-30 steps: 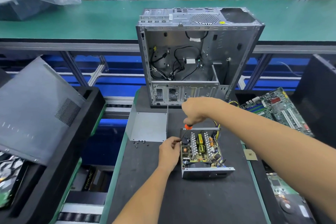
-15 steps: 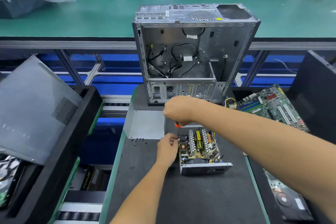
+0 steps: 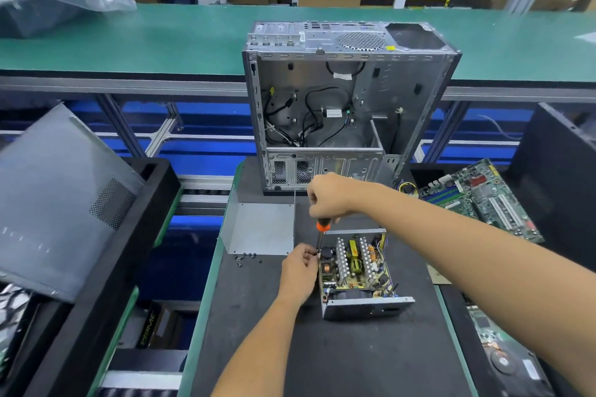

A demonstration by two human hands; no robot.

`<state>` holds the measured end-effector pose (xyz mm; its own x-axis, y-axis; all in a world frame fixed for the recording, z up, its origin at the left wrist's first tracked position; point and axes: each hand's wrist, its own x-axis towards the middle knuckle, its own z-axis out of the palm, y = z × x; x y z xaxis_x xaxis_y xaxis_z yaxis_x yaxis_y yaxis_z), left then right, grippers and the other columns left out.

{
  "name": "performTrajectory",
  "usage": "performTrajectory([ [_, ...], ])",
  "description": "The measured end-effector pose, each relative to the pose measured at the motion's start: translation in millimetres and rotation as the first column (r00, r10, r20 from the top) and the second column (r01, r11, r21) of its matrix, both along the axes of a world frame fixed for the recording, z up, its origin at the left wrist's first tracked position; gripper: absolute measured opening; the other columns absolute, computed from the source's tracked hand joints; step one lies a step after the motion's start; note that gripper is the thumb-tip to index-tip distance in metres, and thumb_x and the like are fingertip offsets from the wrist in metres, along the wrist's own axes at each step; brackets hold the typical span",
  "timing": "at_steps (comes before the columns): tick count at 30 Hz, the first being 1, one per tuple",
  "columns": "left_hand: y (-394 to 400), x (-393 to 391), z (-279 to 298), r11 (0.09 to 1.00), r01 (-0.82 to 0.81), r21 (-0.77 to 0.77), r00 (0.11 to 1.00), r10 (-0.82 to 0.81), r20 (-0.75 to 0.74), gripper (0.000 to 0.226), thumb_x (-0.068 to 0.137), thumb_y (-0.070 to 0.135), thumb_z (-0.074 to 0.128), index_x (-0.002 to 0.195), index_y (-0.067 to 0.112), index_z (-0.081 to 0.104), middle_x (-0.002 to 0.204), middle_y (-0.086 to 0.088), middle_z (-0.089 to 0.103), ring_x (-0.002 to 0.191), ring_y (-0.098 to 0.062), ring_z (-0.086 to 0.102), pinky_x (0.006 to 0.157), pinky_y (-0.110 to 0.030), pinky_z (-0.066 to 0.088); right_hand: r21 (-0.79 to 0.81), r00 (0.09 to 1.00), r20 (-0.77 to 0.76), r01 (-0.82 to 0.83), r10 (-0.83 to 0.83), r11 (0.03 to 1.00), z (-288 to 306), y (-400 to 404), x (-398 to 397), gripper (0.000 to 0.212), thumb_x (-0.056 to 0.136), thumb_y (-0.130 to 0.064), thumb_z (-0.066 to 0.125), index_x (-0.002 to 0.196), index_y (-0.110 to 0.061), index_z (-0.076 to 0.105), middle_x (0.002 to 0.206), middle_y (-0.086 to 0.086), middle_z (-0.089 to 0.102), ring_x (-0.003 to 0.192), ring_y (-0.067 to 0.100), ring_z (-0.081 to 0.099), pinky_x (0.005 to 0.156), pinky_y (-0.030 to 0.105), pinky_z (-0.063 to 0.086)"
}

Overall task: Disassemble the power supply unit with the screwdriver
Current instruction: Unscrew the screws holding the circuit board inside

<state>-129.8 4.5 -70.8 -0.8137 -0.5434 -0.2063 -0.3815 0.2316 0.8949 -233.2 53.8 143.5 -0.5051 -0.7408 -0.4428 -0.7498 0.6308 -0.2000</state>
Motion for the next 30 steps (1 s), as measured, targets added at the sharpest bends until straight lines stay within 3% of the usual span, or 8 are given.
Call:
performTrajectory([
  [5, 0, 0, 0, 1.0, -0.001, -0.013, 1.0, 0.001, 0.001, 0.01, 0.093, 0.012, 0.056, 0.094, 0.022, 0.058, 0.082, 0.007, 0.058, 0.074, -0.004, 0.052, 0.064, -0.011, 0.041, 0.156, 0.986, -0.167, 0.016, 0.01, 0.988, 1, -5, 4, 0.033, 0.096, -0.021, 0.039, 0.069, -0.006, 0.048, 0.052, 0.01, 0.054, 0.037, 0.02, 0.055, 0.045, 0.024, 0.044],
  [9, 1, 1, 1, 1.0, 0.005, -0.016, 1.0, -0.005, 0.001, 0.009, 0.093, 0.012, 0.055, 0.096, 0.02, 0.058, 0.083, 0.005, 0.058, 0.075, -0.006, 0.052, 0.069, -0.015, 0.044, 0.279, 0.984, -0.133, -0.077, 0.118, 0.957, 5, -8, 2, 0.04, 0.101, -0.03, 0.038, 0.074, -0.005, 0.054, 0.064, 0.011, 0.067, 0.055, 0.019, 0.061, 0.055, 0.026, 0.045],
  [12, 1, 0, 1, 1.0, 0.004, -0.015, 1.0, -0.005, -0.013, 0.009, 0.093, 0.01, 0.055, 0.095, 0.019, 0.058, 0.08, 0.006, 0.056, 0.073, -0.004, 0.051, 0.065, -0.01, 0.042, 0.302, 0.965, -0.132, -0.18, 0.228, 0.936, 6, -1, -4, 0.043, 0.099, -0.036, 0.045, 0.071, -0.005, 0.055, 0.066, 0.009, 0.064, 0.057, 0.02, 0.056, 0.05, 0.025, 0.04],
  [15, 1, 1, 3, 1.0, 0.005, -0.017, 1.0, -0.006, -0.016, 0.009, 0.093, 0.01, 0.055, 0.094, 0.018, 0.058, 0.08, 0.005, 0.057, 0.071, -0.005, 0.051, 0.061, -0.008, 0.041, 0.338, 0.892, -0.191, -0.331, 0.409, 0.881, 4, 5, -6, 0.027, 0.094, -0.031, 0.057, 0.084, -0.007, 0.056, 0.078, 0.006, 0.058, 0.072, 0.022, 0.05, 0.055, 0.028, 0.035],
  [20, 3, 1, 3, 1.0, -0.003, -0.027, 1.0, 0.003, -0.008, 0.009, 0.093, 0.009, 0.054, 0.094, 0.018, 0.058, 0.08, 0.004, 0.057, 0.072, -0.006, 0.051, 0.061, -0.01, 0.041, 0.186, 0.834, -0.22, -0.473, 0.506, 0.861, 3, 13, -7, 0.008, 0.083, -0.008, 0.066, 0.085, -0.011, 0.058, 0.094, 0.007, 0.059, 0.08, 0.021, 0.049, 0.059, 0.028, 0.033],
  [24, 3, 1, 5, 1.0, 0.004, -0.023, 1.0, -0.004, -0.003, 0.01, 0.093, 0.01, 0.054, 0.094, 0.02, 0.057, 0.08, 0.005, 0.057, 0.071, -0.005, 0.051, 0.06, -0.009, 0.041, 0.1, 0.868, -0.19, -0.448, 0.459, 0.888, 1, 6, -6, 0.015, 0.08, -0.011, 0.072, 0.096, -0.013, 0.072, 0.1, 0.001, 0.067, 0.09, 0.017, 0.06, 0.069, 0.028, 0.044],
  [27, 2, 2, 6, 1.0, 0.014, -0.018, 1.0, -0.014, -0.009, 0.011, 0.093, 0.008, 0.054, 0.093, 0.019, 0.058, 0.08, 0.004, 0.056, 0.07, -0.005, 0.05, 0.06, -0.009, 0.041, 0.093, 0.932, -0.145, -0.321, 0.332, 0.942, 3, 4, -7, 0.021, 0.085, -0.026, 0.066, 0.098, -0.009, 0.066, 0.086, 0.003, 0.07, 0.079, 0.022, 0.068, 0.072, 0.035, 0.057],
  [30, 2, 2, 7, 1.0, 0.017, -0.016, 1.0, -0.017, -0.014, 0.012, 0.093, 0.007, 0.054, 0.094, 0.018, 0.06, 0.081, 0.002, 0.057, 0.071, -0.006, 0.05, 0.062, -0.011, 0.041, 0.13, 0.948, -0.169, -0.25, 0.27, 0.959, 1, 1, -7, 0.032, 0.098, -0.032, 0.041, 0.091, -0.004, 0.055, 0.063, 0.004, 0.059, 0.052, 0.024, 0.062, 0.056, 0.035, 0.053],
])
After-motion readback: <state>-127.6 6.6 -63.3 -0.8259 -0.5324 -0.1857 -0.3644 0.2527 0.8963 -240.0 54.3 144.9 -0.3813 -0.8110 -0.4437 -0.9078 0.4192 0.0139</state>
